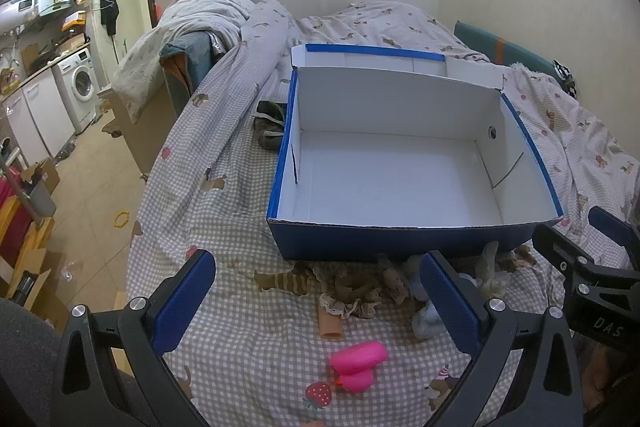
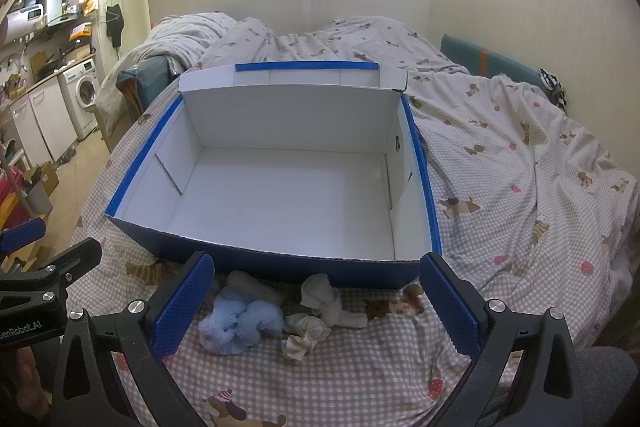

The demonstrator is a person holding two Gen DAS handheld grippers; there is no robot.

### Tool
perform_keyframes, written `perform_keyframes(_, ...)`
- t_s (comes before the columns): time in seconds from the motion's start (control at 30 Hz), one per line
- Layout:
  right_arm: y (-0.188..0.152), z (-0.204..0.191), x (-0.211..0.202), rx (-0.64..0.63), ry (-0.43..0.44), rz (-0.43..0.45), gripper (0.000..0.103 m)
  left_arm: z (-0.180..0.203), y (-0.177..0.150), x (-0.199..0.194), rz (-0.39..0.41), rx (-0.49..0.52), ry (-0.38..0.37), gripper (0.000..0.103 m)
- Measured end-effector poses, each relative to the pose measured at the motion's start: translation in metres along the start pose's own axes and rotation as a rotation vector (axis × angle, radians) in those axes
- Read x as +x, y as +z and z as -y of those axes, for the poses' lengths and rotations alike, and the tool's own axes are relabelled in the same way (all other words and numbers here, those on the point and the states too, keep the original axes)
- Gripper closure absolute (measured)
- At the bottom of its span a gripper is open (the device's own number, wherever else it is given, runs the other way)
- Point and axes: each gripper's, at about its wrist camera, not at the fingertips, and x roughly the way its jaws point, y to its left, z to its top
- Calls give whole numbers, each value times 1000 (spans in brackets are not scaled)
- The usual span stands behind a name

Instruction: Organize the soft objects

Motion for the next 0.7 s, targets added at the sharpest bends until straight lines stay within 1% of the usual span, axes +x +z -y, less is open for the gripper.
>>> perform_keyframes(0.7,0,0,0,-2,-1,0,0,5,4,-2,1,5,-6,1)
